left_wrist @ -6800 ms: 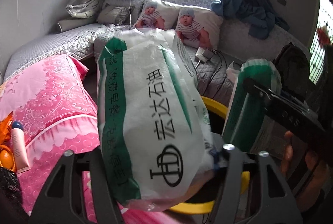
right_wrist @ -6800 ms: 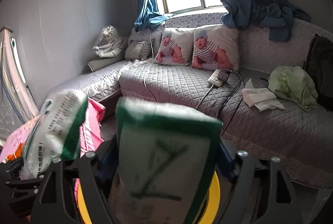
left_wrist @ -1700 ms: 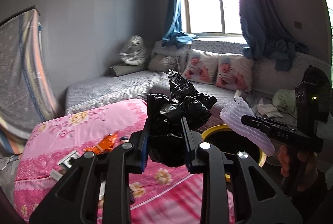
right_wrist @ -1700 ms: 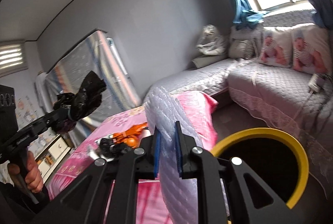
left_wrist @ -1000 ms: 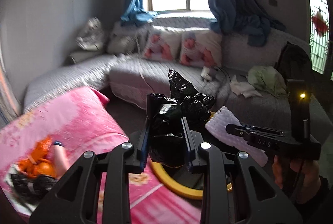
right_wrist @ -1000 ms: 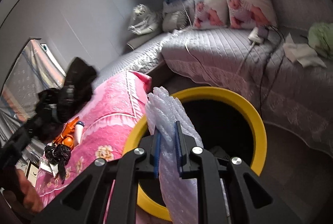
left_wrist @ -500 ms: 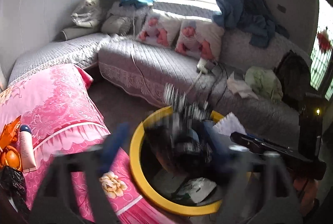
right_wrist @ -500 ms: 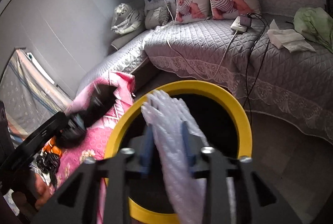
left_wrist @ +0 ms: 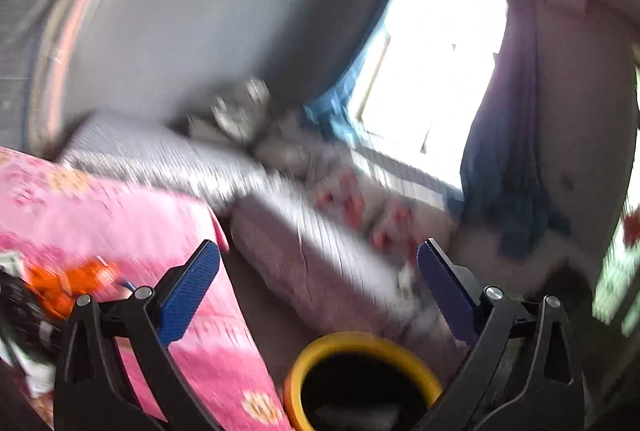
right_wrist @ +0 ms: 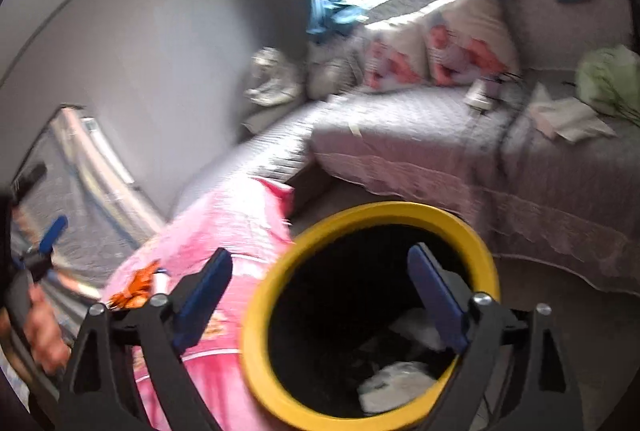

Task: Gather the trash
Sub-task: 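Open both tools to drop the foam net and black bag into the bin, then move both tools back over the remaining trash on the bed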

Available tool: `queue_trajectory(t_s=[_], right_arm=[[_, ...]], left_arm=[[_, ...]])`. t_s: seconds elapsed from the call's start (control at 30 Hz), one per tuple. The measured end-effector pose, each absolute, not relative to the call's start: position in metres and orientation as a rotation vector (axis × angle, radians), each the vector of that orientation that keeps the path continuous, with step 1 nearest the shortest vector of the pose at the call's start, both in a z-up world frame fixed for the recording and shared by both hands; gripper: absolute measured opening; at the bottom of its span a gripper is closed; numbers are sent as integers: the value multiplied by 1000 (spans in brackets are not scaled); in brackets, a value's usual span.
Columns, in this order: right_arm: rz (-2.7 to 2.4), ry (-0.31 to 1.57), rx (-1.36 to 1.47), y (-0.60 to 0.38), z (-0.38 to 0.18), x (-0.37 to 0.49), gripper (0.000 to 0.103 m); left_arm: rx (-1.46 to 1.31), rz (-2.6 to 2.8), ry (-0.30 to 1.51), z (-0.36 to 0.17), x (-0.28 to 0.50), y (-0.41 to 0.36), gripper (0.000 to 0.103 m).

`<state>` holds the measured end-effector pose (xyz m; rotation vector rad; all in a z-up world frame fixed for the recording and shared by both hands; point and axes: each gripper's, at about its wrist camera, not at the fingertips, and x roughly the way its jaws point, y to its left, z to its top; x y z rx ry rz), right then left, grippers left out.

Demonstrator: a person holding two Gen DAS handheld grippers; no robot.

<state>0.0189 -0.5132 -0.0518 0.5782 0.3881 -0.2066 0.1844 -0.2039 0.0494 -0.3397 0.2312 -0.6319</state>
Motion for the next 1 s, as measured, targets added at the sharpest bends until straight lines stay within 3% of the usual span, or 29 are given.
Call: queue_trajectory(t_s=[0.23, 0.43, 0.7, 1.0], right_arm=[[31, 292, 440, -459, -27, 34, 95], [225, 341, 270, -390, -17, 62, 95], [414, 474, 73, -291, -23, 104, 95], [538, 621, 38, -226, -44, 181, 89]], left_arm=[[-411, -245, -83, 132, 136, -100, 95], [-449, -167, -107, 151, 115, -13, 95], [-309, -52, 63, 93, 115, 77, 95], [-133, -134, 333, 1, 128, 102, 95]])
